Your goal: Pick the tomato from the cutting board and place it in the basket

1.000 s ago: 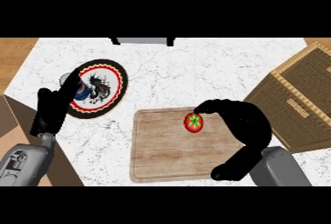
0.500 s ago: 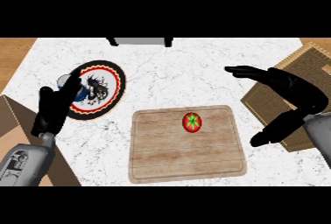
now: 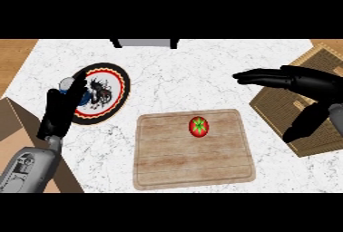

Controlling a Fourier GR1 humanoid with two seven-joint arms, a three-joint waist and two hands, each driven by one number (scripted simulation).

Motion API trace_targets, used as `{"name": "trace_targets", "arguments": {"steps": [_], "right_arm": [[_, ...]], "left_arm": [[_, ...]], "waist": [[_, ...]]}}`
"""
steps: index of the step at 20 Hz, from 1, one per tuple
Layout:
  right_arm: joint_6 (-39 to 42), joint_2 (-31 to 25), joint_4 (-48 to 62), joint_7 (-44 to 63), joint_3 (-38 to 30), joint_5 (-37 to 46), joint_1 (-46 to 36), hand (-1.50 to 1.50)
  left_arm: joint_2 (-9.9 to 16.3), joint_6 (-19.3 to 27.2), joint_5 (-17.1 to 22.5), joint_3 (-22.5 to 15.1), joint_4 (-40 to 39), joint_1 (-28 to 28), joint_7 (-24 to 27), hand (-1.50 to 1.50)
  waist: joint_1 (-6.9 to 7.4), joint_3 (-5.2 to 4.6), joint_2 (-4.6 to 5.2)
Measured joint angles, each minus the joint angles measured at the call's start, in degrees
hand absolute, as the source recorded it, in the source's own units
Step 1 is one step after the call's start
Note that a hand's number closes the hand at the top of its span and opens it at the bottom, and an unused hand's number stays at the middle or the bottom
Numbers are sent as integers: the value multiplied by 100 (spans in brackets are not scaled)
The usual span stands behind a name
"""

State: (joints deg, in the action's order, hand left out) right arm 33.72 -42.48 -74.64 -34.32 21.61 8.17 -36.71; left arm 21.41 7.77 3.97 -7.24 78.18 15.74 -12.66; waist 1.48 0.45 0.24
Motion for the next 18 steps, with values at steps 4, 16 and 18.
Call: {"name": "trace_targets", "arguments": {"steps": [4,16,18], "right_arm": [[-163,-43,325,-263,173,202,-29,-150],[-701,723,1306,-522,177,638,-266,-150],[-778,835,1395,-579,194,714,-212,-150]], "left_arm": [[-16,-14,-20,24,162,-77,-95,0],[-125,-118,-167,224,187,-157,-112,0],[-164,-103,-225,179,370,-264,-167,0]], "waist": [[-20,-3,-11],[-81,-2,-30],[-80,3,-36]]}}
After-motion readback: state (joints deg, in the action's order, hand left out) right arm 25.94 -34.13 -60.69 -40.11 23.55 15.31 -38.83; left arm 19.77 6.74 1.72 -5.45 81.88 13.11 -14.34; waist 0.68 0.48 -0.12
